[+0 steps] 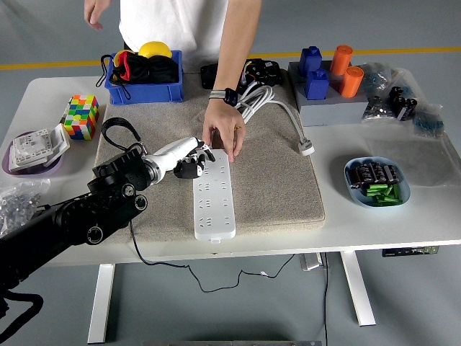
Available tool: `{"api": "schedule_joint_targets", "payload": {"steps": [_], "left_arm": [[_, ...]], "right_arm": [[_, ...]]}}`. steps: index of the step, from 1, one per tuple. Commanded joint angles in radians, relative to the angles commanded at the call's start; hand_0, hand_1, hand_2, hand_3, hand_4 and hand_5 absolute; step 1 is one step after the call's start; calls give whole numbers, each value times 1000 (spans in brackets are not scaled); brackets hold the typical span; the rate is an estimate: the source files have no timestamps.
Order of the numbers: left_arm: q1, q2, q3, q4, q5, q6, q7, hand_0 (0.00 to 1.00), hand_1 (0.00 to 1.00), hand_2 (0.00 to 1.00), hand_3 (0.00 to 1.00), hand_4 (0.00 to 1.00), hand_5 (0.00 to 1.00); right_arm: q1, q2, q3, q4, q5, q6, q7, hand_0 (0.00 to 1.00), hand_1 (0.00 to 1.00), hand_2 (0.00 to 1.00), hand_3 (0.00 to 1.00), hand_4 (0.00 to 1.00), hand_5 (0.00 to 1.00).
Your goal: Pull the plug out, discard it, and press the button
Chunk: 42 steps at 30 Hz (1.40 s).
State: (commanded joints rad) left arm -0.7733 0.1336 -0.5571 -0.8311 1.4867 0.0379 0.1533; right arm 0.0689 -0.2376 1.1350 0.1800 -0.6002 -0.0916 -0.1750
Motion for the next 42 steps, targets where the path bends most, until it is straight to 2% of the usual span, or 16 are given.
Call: {"api": "schedule_joint_targets", "payload": {"steps": [11, 22, 42], "left_arm": [[-19, -14, 12, 31, 6, 2, 10, 12, 2, 64, 611, 38, 2], [-42, -19, 56, 67, 15, 1, 12, 11, 2, 64, 614, 41, 2], [-54, -21, 97, 78, -5, 1, 9, 11, 2, 63, 611, 45, 2]], "right_arm": [[0, -1, -4, 0, 3, 2, -1, 753, 664, 651, 619, 660, 505], [0, -3, 1, 0, 0, 1, -3, 754, 663, 651, 619, 660, 505], [0, 1, 1, 0, 2, 0, -1, 753, 663, 652, 619, 660, 505]]}}
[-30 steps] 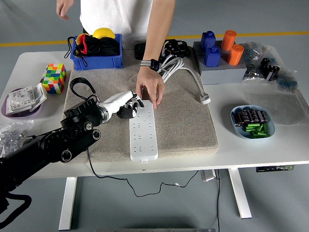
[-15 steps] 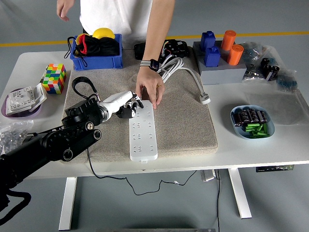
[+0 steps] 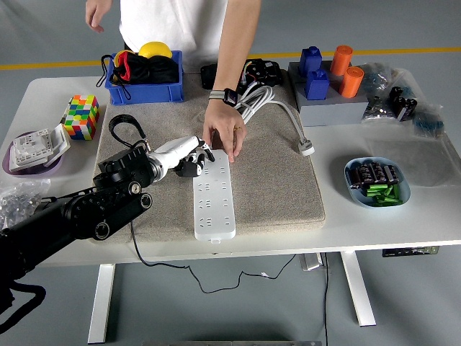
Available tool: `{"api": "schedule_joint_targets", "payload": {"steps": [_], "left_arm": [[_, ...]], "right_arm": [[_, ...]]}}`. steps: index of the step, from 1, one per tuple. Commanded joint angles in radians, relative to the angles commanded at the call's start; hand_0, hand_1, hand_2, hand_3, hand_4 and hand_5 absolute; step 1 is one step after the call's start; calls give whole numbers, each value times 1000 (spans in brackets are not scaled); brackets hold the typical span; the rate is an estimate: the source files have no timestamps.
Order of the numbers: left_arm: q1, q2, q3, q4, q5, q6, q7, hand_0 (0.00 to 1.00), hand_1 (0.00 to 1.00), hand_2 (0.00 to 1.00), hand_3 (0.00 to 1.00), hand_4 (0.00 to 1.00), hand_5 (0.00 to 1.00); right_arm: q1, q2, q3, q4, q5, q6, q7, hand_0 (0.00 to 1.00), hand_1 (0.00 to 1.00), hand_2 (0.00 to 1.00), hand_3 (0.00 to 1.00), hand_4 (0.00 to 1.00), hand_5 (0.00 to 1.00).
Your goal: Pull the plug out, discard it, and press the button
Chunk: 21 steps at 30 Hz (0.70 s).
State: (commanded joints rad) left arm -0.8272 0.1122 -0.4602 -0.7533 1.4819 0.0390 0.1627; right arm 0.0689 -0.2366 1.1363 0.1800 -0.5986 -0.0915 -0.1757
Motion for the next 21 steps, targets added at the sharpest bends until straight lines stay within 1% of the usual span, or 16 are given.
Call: {"api": "schedule_joint_targets", "payload": {"steps": [4, 9, 13, 16, 21], "left_arm": [[-2, 0, 3, 3, -2, -1, 1, 10, 2, 63, 609, 45, 2], [-8, -1, 24, 14, -12, 0, -2, 10, 2, 63, 609, 45, 2], [-7, -2, 12, 17, 2, 13, -10, 9, 2, 61, 610, 47, 2], [-12, 3, 2, 14, 11, 15, -11, 8, 2, 61, 610, 50, 2], [-18, 7, 16, 19, 10, 12, -7, 8, 2, 61, 610, 50, 2]], "right_arm": [[-1, 0, 4, 0, -3, 0, -1, 753, 663, 651, 619, 660, 504], [0, -1, 2, 0, -1, -1, 1, 753, 663, 651, 619, 660, 504], [0, 1, 0, 0, 0, -1, 2, 754, 663, 651, 619, 660, 505], [-1, 0, 2, 0, -1, -1, 1, 754, 663, 652, 619, 659, 504], [-2, 0, 2, 0, -2, -1, 0, 754, 663, 652, 619, 659, 504]]}}
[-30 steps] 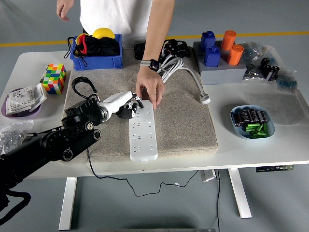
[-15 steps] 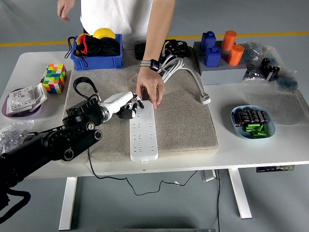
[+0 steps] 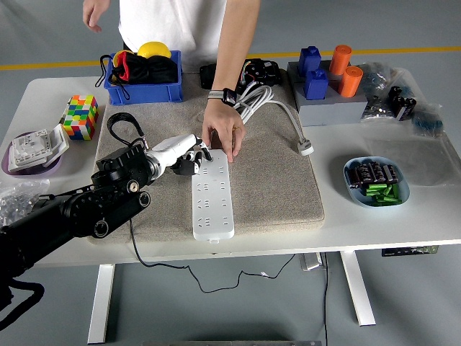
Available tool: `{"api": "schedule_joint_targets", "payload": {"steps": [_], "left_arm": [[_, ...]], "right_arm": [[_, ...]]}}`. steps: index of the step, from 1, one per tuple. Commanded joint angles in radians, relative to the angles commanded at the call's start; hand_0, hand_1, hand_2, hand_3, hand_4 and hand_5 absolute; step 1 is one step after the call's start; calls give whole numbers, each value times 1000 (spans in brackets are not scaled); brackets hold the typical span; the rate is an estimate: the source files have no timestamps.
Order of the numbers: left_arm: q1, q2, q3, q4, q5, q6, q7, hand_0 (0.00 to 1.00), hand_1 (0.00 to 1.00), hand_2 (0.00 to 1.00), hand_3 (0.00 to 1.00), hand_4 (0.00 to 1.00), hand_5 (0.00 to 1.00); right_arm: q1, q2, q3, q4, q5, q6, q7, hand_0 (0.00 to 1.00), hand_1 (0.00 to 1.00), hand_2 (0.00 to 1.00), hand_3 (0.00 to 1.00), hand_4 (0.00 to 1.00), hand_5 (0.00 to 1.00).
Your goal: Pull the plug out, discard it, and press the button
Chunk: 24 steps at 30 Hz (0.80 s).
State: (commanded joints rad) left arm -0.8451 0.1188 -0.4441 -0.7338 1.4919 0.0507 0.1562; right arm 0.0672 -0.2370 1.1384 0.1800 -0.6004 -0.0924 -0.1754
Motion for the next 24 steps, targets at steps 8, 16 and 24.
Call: {"api": "schedule_joint_targets", "payload": {"steps": [8, 16, 24], "left_arm": [[-3, -3, 20, 7, 19, 2, -1, 8, 2, 61, 607, 52, 2], [7, 3, -21, -35, 36, 6, -6, 7, 2, 61, 606, 55, 2], [20, 16, -108, -126, 65, 10, -6, 7, 2, 61, 605, 57, 2]], "right_arm": [[2, 1, -1, 0, 4, -1, 2, 754, 663, 651, 619, 659, 504], [-1, 1, 4, 0, -2, -1, 0, 754, 663, 651, 619, 660, 503], [-1, 1, 0, 0, 1, -1, 3, 754, 664, 651, 619, 660, 505]]}}
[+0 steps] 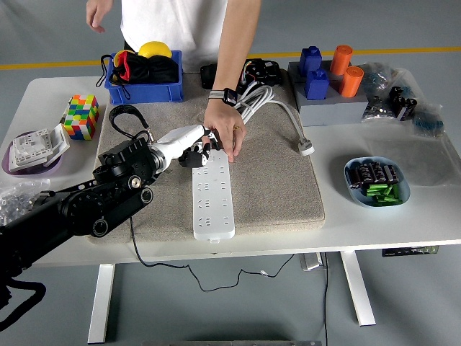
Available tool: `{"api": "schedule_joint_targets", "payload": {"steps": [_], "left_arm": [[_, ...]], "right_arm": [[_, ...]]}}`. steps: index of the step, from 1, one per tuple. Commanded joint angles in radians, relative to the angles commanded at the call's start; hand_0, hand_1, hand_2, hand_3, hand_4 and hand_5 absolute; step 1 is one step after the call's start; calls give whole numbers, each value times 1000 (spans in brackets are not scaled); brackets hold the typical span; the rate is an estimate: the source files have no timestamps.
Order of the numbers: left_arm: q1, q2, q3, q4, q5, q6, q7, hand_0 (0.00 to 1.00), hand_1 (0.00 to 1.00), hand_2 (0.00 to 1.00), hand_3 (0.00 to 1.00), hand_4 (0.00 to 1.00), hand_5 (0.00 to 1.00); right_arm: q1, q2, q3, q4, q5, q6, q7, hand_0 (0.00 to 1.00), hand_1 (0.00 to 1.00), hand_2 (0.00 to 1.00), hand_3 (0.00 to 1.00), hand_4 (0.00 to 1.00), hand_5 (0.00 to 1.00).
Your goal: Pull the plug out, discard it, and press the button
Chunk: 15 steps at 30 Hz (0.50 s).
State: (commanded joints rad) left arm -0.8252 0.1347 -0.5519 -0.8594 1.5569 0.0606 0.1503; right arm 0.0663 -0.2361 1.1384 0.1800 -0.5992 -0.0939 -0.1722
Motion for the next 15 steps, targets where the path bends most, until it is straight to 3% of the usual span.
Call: {"api": "schedule_joint_targets", "payload": {"steps": [6, 7, 12, 13, 15], "left_arm": [[44, 21, -104, -63, 35, 2, -5, 7, 2, 62, 604, 61, 2], [56, 26, -133, -73, 47, 3, -9, 74, 34, 120, 618, 174, 2], [112, 54, -260, -114, 85, 1, -24, 74, 34, 120, 618, 174, 2], [129, 62, -292, -127, 98, -2, -24, 230, 209, 281, 655, 518, 2], [158, 75, -353, -147, 113, -6, -25, 230, 209, 281, 655, 518, 2]], "right_arm": [[-1, 2, 7, 0, -5, 1, -1, 754, 663, 651, 618, 660, 504], [-1, 2, 11, 0, -8, 1, -1, 754, 663, 651, 619, 660, 504], [-3, 1, 19, 0, -14, 2, -3, 754, 663, 651, 619, 660, 504], [-2, 1, 18, 0, -15, 3, -3, 753, 663, 651, 619, 660, 505], [-1, 1, 18, 0, -14, 3, -1, 753, 663, 651, 619, 660, 505]]}}
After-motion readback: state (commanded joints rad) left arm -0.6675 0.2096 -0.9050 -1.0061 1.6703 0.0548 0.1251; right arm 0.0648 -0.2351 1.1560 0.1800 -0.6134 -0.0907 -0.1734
